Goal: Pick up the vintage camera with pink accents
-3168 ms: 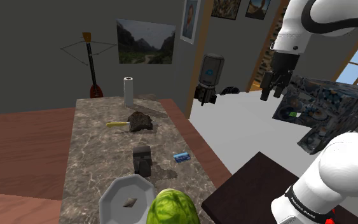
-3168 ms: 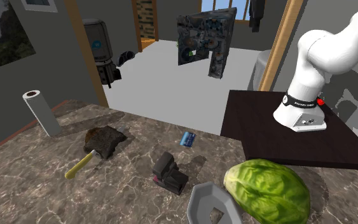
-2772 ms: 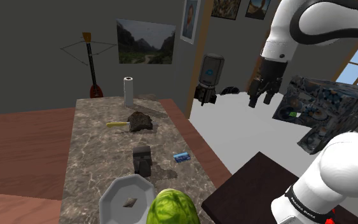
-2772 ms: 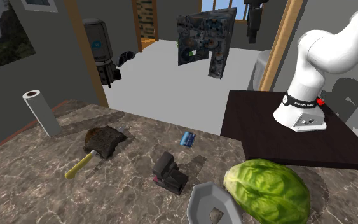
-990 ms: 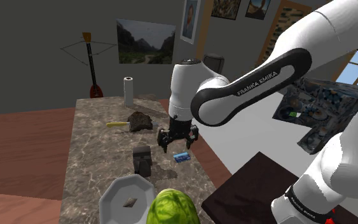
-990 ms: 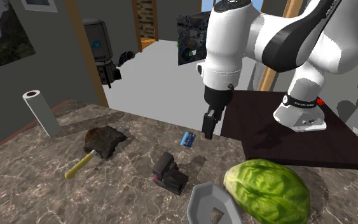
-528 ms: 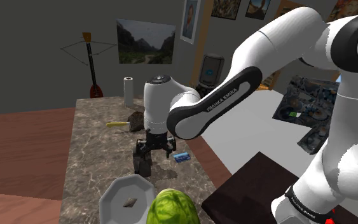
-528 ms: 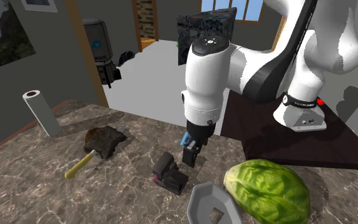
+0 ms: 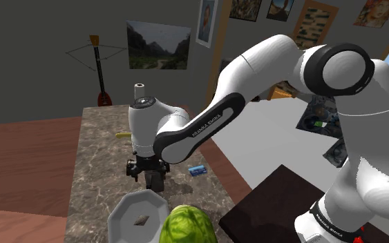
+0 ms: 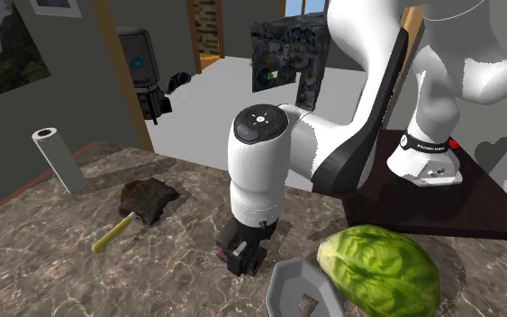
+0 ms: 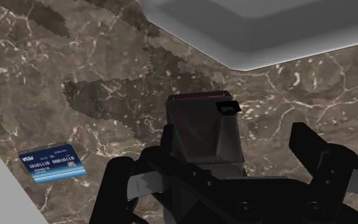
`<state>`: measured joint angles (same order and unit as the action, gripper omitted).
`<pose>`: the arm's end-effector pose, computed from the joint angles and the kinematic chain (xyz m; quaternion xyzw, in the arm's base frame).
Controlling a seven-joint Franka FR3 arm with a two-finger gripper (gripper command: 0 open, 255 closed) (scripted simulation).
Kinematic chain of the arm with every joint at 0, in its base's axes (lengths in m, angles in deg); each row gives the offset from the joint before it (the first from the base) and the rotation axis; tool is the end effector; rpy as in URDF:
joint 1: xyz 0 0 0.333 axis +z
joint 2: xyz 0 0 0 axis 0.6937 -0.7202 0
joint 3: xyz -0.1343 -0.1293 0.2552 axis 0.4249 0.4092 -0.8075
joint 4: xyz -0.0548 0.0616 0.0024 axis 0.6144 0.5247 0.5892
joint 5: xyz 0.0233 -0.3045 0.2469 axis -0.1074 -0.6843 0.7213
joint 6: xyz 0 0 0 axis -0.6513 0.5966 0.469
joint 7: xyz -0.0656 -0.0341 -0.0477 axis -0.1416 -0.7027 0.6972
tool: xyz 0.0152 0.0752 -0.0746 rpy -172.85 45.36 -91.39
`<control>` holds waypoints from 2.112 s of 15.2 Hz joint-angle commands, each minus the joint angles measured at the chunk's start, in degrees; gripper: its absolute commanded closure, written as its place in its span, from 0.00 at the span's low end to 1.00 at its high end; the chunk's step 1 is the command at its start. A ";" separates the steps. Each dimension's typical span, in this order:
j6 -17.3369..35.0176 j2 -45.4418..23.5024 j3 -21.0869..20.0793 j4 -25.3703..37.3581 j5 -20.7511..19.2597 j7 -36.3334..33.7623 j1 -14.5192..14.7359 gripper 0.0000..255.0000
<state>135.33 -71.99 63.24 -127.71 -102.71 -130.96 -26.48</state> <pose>0.5050 0.4093 0.2205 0.9677 -0.2500 0.0170 0.0257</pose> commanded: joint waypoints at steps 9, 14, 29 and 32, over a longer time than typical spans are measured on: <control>3.12 -4.74 1.92 1.51 -2.17 -1.46 1.42 1.00; 3.10 -4.74 1.91 1.53 -2.17 -1.46 1.43 1.00; -1.97 1.30 -0.54 0.78 0.81 0.51 -0.28 1.00; -3.48 2.81 -1.14 0.88 1.65 1.09 -0.70 1.00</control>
<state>132.44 -69.92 62.35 -126.75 -101.44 -130.21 -26.88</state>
